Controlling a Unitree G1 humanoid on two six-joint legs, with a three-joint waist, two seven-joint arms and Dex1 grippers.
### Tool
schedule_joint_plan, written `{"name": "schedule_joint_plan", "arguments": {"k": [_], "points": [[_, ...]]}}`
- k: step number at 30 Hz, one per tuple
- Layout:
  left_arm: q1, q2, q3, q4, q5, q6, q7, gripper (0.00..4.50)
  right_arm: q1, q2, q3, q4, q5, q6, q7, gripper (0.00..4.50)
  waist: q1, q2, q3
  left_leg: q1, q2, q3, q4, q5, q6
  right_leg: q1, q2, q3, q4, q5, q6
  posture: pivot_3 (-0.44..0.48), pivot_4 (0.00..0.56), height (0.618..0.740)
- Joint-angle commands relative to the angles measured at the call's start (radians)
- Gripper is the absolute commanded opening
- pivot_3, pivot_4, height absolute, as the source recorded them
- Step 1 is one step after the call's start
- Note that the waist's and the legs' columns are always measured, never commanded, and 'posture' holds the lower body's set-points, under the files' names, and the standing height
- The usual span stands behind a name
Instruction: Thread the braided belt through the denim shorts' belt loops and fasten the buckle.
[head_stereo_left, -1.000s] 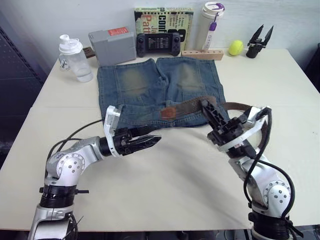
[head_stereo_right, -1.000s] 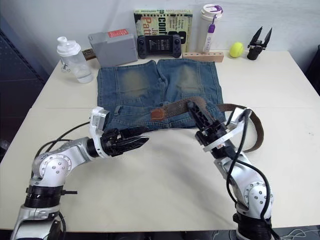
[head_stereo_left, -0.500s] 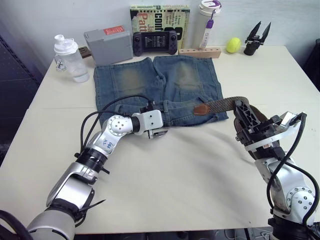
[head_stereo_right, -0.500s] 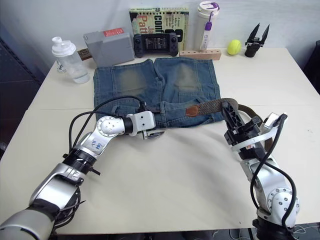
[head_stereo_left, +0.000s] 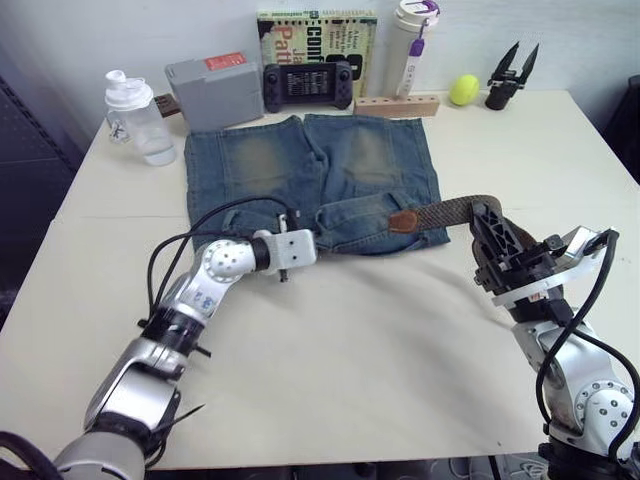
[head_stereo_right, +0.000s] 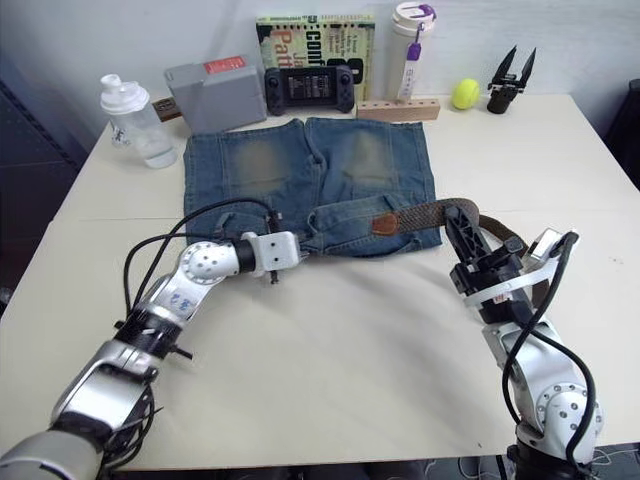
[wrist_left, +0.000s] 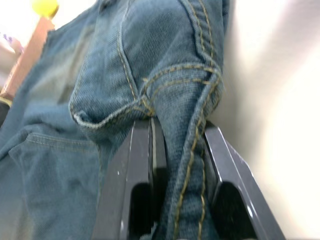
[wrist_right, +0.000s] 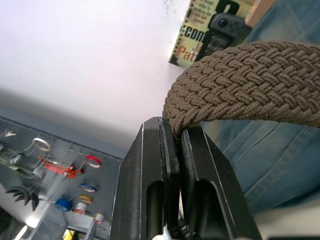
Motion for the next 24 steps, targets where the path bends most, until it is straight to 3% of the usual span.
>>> {"name": "schedule_joint_plan", "arguments": {"k": [1,6,11,13,15,17,19,24], "points": [[0.200,0.119,0.117,-0.388,-0.204,0.061,-0.138,0.54,0.006,-0.035,-0.044,-0.058,0.003,-0.011,0.018,0.00,-0.005,0.000,0.000,-0.001,0.000,0.000,0.001,0.000,0.000,0.000,0.000,0.000,0.001,0.000,0.000,0.000,0.150,0.731],[0.419,0.223,0.197,-0.633,-0.328,0.104,-0.226,0.54,0.021,-0.125,-0.076,-0.062,0.031,0.026,0.009,0.00,0.006,0.001,0.000,0.000,0.001,-0.004,0.002,0.000,0.000,-0.001,-0.002,0.004,0.001,0.000,0.000,0.000,0.150,0.731],[0.553,0.271,0.211,-0.696,-0.257,0.085,-0.220,0.54,0.054,-0.213,-0.077,-0.062,0.066,0.069,-0.007,0.00,0.016,0.001,0.000,0.001,-0.001,-0.003,0.003,-0.001,0.002,0.000,-0.001,0.008,0.001,0.000,0.000,0.000,0.150,0.731],[0.574,0.268,0.217,-0.707,-0.247,0.109,-0.206,1.45,0.068,-0.231,-0.072,-0.065,0.079,0.079,-0.010,0.00,0.014,0.001,0.000,0.001,-0.001,-0.003,0.003,-0.001,0.002,0.000,-0.001,0.008,0.001,0.000,0.000,0.000,0.150,0.731],[0.582,0.270,0.221,-0.727,-0.253,0.141,-0.206,2.09,0.079,-0.242,-0.070,-0.067,0.090,0.085,-0.013,0.00,0.013,0.001,0.000,0.001,-0.001,-0.003,0.003,-0.001,0.002,0.000,-0.001,0.009,0.001,0.000,0.000,0.000,0.150,0.731],[0.599,0.290,0.226,-0.751,-0.255,0.162,-0.223,3.09,0.086,-0.251,-0.070,-0.069,0.100,0.091,-0.017,0.00,0.014,0.001,0.000,0.001,-0.001,-0.003,0.003,-0.001,0.002,0.000,0.000,0.009,0.001,0.000,0.000,0.000,0.150,0.731],[0.619,0.314,0.270,-0.787,-0.347,0.214,-0.264,4.01,0.094,-0.268,-0.068,-0.070,0.112,0.101,-0.023,0.00,0.012,0.001,0.000,0.002,-0.001,-0.003,0.003,-0.001,0.002,0.000,-0.001,0.010,0.001,0.000,0.000,0.000,0.150,0.731],[0.591,0.400,0.427,-0.806,-0.605,0.423,-0.351,4.01,0.105,-0.311,-0.054,-0.055,0.113,0.126,-0.053,0.00,0.014,0.001,0.000,0.002,0.005,-0.004,0.003,-0.001,0.002,0.000,0.000,0.010,0.001,0.000,0.000,0.000,0.150,0.731]]}}
